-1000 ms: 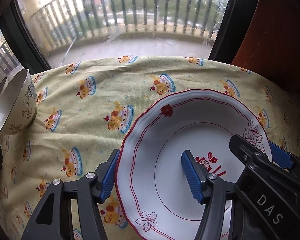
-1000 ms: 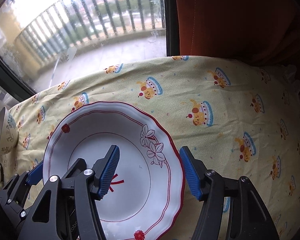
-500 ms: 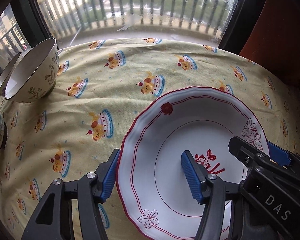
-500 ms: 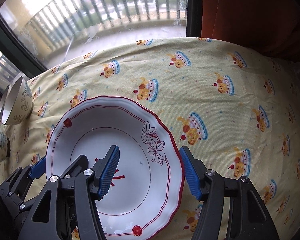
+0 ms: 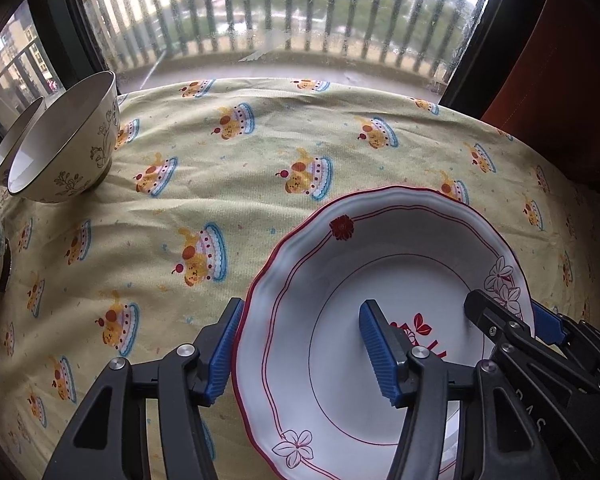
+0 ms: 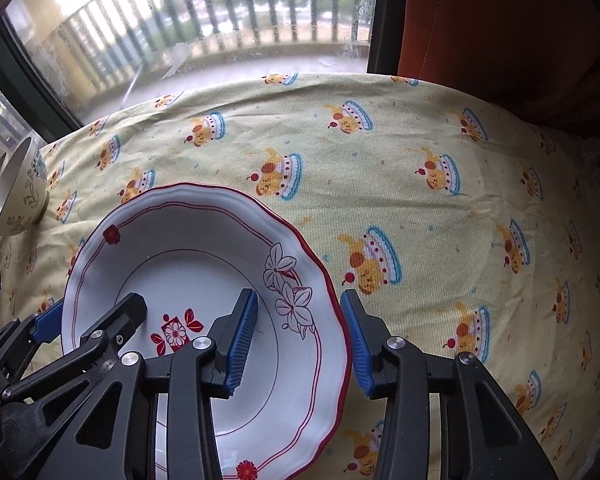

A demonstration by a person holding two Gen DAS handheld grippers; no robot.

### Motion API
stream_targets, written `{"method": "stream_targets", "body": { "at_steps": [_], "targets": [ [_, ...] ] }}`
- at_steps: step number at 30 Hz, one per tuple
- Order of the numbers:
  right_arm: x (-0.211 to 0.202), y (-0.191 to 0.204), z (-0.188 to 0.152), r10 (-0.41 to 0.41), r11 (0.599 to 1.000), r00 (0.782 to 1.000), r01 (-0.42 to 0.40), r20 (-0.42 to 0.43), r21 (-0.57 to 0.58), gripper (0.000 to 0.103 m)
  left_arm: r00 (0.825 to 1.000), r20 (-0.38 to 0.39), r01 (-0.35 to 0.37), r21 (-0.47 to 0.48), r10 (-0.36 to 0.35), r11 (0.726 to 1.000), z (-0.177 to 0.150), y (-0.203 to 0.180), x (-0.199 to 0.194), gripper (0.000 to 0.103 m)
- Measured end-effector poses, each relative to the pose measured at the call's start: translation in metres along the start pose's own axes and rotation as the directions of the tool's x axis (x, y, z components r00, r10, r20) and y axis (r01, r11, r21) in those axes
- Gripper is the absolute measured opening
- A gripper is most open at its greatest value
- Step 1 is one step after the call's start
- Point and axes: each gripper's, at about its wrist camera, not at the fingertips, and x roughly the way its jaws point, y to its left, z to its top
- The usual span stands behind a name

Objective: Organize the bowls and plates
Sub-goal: 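Lift the red-rimmed dish with the right gripper and carry it toward the plate stack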

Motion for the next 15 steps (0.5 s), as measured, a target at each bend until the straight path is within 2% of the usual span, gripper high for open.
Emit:
{"method": "stream_targets", "body": {
  "at_steps": [3, 6, 15],
  "targets": [
    [-0.002, 0.001, -0.002, 0.006, 1.000, 1.000, -0.006, -0.010, 0.010, 0.047, 1.000, 0.018, -0.021, 0.017, 0.020, 1.000, 0.000, -0.001, -0.006, 0.059],
    [-0.015, 0.001, -0.003, -0.004, 1.000, 1.000, 0.003, 0.018, 0.016, 0.047, 1.000, 0.021, 0.006, 0.013, -0.006, 1.000, 0.001, 0.000, -0.014, 0.059],
    [-0.056, 0.013, -0.012, -0.018, 0.998, 0.998, 0.013, 0.066, 0.067, 0.047, 0.996, 0.088, 0.027, 0.039, -0.030, 0.999, -0.007, 0.018, -0.056, 0.059]
  ]
}}
